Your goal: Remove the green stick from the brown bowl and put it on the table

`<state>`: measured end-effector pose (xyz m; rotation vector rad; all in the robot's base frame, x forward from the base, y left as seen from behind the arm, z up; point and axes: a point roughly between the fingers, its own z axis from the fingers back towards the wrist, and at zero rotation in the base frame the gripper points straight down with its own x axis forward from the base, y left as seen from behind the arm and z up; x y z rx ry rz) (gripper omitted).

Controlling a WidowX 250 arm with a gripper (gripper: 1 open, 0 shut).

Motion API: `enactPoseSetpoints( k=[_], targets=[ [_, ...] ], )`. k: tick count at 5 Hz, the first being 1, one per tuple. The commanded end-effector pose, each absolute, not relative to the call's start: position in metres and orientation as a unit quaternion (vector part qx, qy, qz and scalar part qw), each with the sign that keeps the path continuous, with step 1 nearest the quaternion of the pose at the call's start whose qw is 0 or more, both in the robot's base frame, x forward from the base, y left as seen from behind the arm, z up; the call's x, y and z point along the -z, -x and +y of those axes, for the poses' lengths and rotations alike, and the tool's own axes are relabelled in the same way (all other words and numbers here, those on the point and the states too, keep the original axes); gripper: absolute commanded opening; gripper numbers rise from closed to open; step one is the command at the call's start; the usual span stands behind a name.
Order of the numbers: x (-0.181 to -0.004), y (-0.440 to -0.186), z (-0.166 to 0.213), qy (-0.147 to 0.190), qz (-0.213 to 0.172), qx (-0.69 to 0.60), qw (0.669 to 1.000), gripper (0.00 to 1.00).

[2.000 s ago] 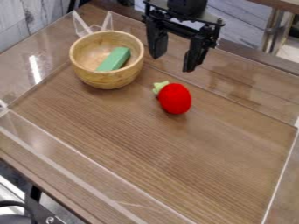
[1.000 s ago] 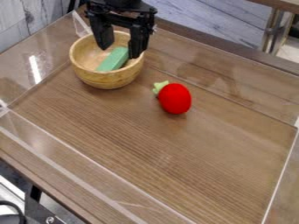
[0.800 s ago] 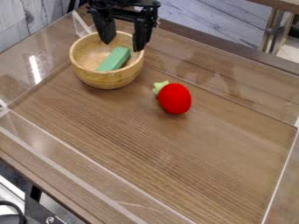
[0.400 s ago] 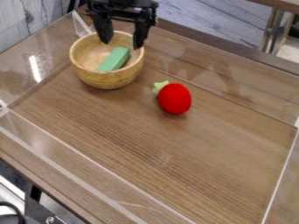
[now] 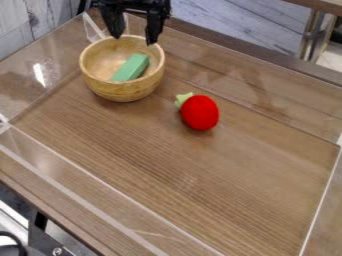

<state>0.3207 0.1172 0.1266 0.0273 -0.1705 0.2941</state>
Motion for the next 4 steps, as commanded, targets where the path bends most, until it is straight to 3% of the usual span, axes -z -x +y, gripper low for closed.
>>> enactPoseSetpoints(
  k=[1,4],
  targets=[
    [-0.150,-0.329,0.126,-0.027,-0.122,-0.123,0.985,1.00],
    [-0.172,-0.315,0.135,-0.043,-0.126,-0.129,0.983,1.00]
  ],
)
